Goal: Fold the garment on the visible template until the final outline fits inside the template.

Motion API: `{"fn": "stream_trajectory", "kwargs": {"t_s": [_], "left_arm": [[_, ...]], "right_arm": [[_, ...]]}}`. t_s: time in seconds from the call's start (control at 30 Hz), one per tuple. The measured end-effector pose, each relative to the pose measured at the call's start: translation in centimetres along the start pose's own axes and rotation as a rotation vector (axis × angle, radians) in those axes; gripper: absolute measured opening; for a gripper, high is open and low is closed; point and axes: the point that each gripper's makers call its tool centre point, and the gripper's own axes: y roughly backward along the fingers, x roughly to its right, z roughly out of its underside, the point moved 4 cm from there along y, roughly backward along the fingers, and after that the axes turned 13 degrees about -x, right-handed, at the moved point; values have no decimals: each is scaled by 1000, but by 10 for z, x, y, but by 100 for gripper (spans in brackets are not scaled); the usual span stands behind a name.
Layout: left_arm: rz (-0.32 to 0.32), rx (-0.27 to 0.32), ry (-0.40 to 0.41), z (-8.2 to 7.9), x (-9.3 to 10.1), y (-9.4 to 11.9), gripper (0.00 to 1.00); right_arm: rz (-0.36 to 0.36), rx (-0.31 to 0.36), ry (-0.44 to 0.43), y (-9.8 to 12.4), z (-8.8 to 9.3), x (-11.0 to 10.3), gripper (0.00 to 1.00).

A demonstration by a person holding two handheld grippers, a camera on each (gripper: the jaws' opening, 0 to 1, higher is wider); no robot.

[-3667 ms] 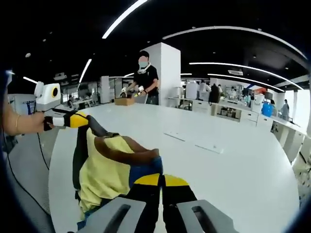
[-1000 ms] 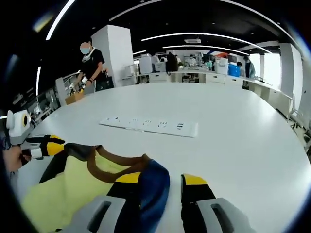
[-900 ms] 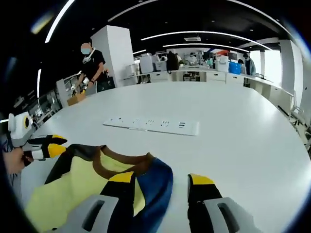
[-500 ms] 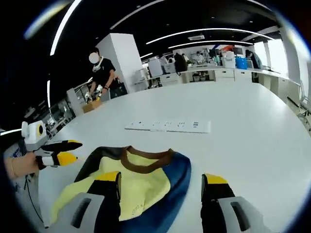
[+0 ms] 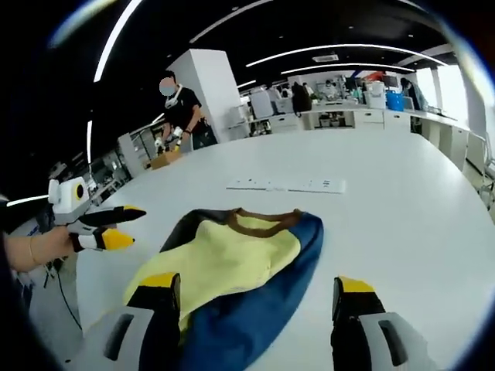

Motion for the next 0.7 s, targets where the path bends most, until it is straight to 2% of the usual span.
{"fn": "stream_trajectory", "kwargs": {"t_s": [0.07, 0.17, 0.4, 0.5, 0.7], "left_arm": [[4, 7, -18, 1, 7, 6, 60], [22, 12, -4, 5, 13, 11, 60], [27, -11, -5, 22, 24, 20, 57], [40, -18, 6, 32, 29, 27, 51], [45, -39, 24, 49, 38, 30, 47]], "right_arm": [[6, -2, 25, 5, 6, -7, 80], [14, -18, 50, 9, 16, -15, 80], [16, -57, 113, 17, 44, -32, 78], [7, -57, 112, 20, 54, -37, 77], [-7, -55, 90, 22, 74, -46, 75]]}}
